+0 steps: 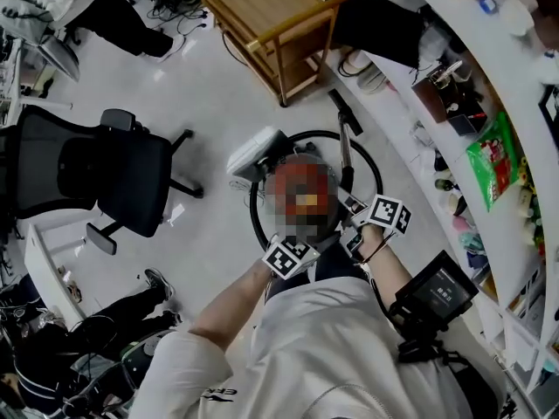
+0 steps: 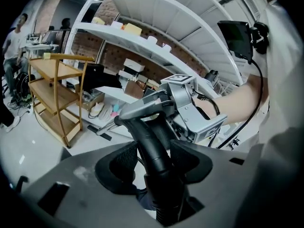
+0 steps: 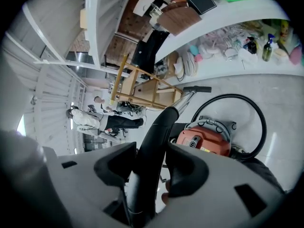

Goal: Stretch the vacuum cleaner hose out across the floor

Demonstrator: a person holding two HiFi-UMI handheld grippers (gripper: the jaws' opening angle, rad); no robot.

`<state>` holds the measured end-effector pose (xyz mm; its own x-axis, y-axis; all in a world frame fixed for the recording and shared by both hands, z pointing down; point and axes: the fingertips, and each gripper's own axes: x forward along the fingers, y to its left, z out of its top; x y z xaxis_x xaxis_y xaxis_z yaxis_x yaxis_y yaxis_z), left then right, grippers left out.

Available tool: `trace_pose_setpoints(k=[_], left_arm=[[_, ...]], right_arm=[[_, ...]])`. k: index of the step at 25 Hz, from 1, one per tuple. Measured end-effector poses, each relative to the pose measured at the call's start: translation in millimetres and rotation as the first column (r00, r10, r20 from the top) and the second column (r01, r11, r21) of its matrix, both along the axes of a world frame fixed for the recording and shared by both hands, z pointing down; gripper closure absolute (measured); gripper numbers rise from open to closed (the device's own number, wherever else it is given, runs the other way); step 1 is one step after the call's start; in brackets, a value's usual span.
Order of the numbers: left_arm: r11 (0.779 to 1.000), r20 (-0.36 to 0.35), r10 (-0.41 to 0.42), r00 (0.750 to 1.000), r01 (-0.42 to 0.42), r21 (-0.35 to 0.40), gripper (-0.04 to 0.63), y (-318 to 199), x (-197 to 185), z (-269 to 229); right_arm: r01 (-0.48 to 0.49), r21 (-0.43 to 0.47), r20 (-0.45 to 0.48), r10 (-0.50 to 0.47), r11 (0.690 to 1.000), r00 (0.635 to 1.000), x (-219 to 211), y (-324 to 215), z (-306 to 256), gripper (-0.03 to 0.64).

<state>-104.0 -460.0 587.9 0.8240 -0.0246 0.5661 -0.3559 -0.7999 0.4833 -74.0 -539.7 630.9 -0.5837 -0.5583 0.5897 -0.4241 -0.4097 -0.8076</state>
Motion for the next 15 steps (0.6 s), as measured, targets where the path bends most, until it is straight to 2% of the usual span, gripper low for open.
trace_pose_setpoints(k=[7,15], left_arm=[[0.996,-0.034,0.056,0.998,-0.054,0.076,0.394,3,-28,-48],[0.991,-0.088,0.101,0.991,-0.092,0.098,0.394,18,-56,-85]], right_arm=[[-0.088,0.089,0.001,0.089,0.992,0.996,-23,2,-54,0.423],[-0.203,0.154,0.046,0.198,0.967,0.979,-44,20,-92,0.423]])
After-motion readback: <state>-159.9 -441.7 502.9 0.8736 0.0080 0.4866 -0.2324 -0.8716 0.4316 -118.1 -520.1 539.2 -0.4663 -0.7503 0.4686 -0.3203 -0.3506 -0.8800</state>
